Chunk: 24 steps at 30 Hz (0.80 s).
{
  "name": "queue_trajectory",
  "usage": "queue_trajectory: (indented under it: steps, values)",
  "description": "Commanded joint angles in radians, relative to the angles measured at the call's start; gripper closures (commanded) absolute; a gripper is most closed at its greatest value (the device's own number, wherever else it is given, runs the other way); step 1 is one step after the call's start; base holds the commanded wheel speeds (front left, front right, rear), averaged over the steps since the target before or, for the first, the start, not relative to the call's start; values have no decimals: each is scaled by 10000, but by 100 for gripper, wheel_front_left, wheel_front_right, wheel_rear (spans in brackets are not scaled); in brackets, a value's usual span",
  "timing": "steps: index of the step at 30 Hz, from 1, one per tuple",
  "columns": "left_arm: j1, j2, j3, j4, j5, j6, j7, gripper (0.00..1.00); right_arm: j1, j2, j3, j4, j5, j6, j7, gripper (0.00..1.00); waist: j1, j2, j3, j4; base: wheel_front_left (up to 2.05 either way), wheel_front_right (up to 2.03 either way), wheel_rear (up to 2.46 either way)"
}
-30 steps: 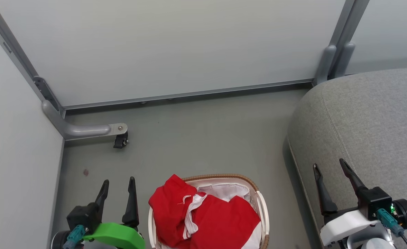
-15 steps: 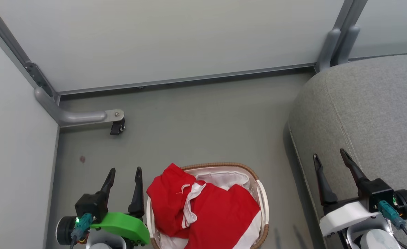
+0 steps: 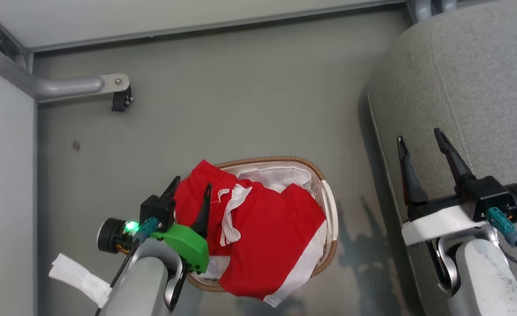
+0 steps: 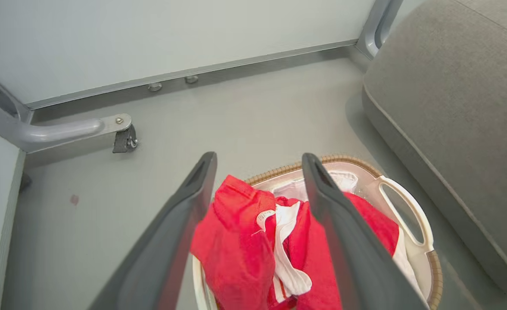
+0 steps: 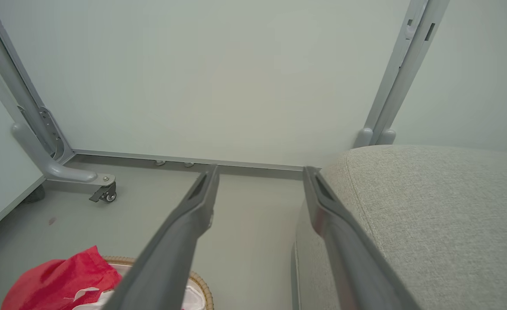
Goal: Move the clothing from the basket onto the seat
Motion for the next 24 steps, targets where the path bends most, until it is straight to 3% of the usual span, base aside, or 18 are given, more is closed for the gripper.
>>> queue_trajectory:
  steps: [1, 10, 17, 24]
  values:
    - [-471, 61, -124, 234, 40, -19, 7, 0, -293, -43, 26, -75, 56, 0, -49, 0, -1, 0, 1630, -452, 0, 0, 0]
    - [-2716, 64, -1279, 2931, 117, -70, 142, 0, -1289, -38, 239, -259, 361, 0, -49, 0, -1, 0, 3391, -1055, 0, 0, 0]
    - [-3800, 69, -2067, 4196, -56, 79, 673, 0, -1712, -37, 339, -367, 569, 0, -49, 0, -1, 0, 4201, -1460, 0, 0, 0]
    - [-4431, 67, -2310, 5090, -274, 585, 988, 0, -1957, -35, 391, -439, 773, 0, -49, 0, -1, 0, 4731, -1679, 0, 0, 0]
